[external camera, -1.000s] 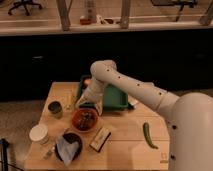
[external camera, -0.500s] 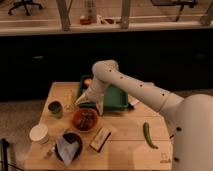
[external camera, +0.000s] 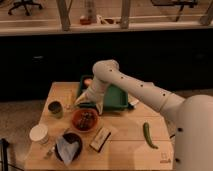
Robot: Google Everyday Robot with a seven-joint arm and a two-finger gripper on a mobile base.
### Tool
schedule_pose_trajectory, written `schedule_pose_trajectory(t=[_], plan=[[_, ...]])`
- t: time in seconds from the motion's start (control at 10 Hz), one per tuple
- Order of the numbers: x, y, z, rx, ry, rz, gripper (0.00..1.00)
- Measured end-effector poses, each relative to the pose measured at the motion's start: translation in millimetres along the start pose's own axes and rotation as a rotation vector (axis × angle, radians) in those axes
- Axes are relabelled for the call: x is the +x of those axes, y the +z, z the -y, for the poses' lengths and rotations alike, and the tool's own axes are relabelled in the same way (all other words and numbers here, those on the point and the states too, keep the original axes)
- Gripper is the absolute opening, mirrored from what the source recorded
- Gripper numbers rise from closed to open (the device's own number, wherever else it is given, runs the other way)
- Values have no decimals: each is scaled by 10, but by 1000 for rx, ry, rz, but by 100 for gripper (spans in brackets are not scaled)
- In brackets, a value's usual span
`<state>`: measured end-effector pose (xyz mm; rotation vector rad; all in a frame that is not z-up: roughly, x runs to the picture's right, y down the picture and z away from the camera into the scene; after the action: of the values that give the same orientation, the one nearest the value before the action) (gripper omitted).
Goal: Place grapes in red bowl
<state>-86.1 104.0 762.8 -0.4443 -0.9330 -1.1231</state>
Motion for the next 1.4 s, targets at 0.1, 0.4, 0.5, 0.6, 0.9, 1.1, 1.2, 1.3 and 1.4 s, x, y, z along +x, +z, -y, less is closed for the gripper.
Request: schedule_pose_trajectory(t=[0.1, 0.4, 0.5, 0.6, 0.9, 1.1, 1.2, 1.3, 1.4], plan=[[19, 4, -8, -2, 0, 7, 80], [41, 11, 31, -21, -4, 17, 80], [53, 7, 37, -32, -2, 19, 80], [64, 1, 50, -35, -1, 18, 80], [63, -4, 32, -37, 2, 19, 80], [59, 4, 45, -38, -1, 20, 80], [60, 3, 44, -38, 0, 20, 80], [61, 1, 39, -38, 1, 20, 80], [61, 2, 41, -38, 0, 20, 80]])
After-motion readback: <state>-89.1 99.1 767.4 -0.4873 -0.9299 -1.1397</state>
